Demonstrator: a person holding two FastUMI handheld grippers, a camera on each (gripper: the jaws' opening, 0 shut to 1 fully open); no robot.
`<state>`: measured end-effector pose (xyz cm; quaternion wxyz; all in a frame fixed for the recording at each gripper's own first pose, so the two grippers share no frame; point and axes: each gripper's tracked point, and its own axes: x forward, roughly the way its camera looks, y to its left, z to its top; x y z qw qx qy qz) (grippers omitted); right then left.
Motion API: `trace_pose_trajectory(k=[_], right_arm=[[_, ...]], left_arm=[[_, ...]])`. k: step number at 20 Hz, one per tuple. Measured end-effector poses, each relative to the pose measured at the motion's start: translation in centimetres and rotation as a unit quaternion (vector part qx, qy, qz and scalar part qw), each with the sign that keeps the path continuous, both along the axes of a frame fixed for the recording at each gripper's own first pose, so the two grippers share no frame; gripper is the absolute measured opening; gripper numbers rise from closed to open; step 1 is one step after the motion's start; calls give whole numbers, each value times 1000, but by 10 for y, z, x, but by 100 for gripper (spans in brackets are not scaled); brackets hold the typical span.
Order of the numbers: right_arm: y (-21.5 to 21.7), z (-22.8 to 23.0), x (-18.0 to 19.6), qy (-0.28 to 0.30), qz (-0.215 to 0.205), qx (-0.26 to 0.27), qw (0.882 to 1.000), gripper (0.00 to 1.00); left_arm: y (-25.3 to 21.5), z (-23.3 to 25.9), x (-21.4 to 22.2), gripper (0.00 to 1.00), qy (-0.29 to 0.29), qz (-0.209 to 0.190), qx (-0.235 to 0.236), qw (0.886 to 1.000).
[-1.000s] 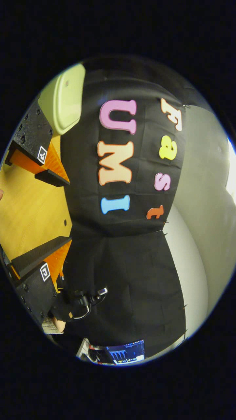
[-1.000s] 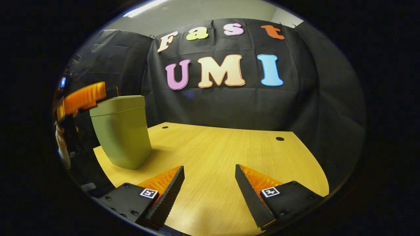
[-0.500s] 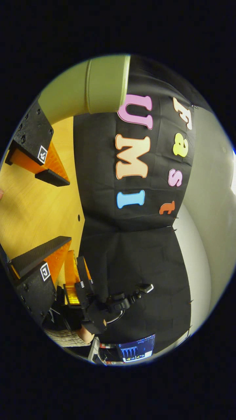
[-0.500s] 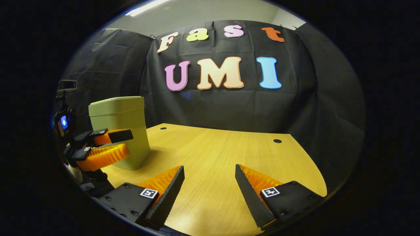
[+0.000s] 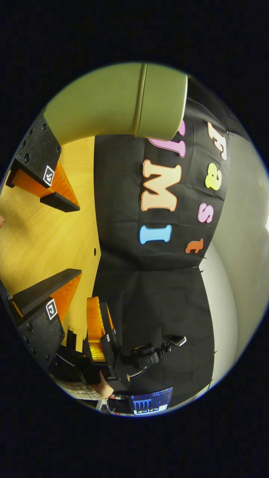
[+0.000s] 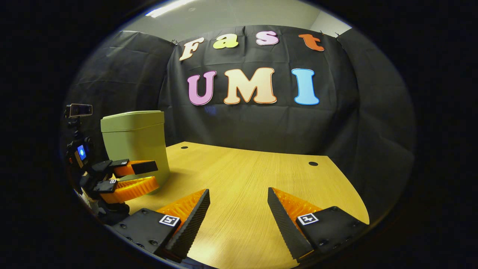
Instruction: Press the lid of the desktop garbage bin to open it, pick up the crumpled paper on the desktop and throw it into the bin, then pick up the pop can on the desktop and drop it into the bin, and finally close the garbage bin lid.
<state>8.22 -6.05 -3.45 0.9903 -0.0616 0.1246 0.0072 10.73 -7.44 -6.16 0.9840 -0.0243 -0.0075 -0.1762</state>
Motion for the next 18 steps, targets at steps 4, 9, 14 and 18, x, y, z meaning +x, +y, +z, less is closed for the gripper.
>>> trace_pose_trajectory(k=[4,9,14,18], right_arm=[[3,-5,3,8,0,-5,1000,98],[8,-12,7,19,4,-15,1000,98],[10,-15,8,23,8,-21,999,98],[6,-10,6,17,4,-19,1000,98]], left_arm=[[3,-9,-1,93,10,-3,-1,1000],[15,-17,-6,93,20,3,15,1000],[28,-19,-9,93,24,17,20,999],[30,-24,-11,93,31,19,26,999]])
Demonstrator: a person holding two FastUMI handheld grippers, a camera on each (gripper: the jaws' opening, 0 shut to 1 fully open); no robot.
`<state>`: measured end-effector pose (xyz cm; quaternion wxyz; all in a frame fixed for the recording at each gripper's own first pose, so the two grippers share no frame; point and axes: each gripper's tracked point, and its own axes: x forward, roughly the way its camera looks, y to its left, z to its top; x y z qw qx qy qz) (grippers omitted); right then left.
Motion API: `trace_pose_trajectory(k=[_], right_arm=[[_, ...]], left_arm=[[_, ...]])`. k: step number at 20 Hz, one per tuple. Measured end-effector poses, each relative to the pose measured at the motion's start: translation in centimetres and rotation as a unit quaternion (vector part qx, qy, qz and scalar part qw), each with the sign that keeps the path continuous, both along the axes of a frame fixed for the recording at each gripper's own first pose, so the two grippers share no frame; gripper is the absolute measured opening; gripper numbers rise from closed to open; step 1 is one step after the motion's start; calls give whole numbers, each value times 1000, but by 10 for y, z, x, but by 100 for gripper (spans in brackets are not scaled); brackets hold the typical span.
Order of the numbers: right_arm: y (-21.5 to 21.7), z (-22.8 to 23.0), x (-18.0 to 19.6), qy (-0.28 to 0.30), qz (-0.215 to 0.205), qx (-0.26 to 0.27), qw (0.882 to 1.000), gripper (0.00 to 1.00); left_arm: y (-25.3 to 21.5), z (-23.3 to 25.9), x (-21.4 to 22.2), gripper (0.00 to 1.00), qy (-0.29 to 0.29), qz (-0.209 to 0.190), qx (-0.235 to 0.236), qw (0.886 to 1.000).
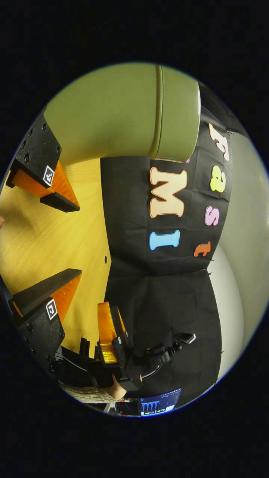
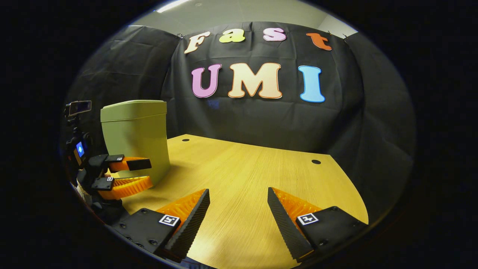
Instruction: Press the lid of the desktop garbage bin to open it, pick up the crumpled paper on the desktop and throw it into the bin, then pick up the pop can on the desktop and drop it into the bin, and finally close the garbage bin lid.
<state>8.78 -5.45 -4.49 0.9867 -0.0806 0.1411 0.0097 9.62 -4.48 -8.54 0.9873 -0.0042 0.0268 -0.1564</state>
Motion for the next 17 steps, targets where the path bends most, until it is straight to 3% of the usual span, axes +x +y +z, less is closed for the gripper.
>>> trace_pose_trajectory(k=[17], right_arm=[[-1,13,-11,-18,1,0,1000,98]], left_arm=[[-8,17,-6,93,-16,4,13,1000]])
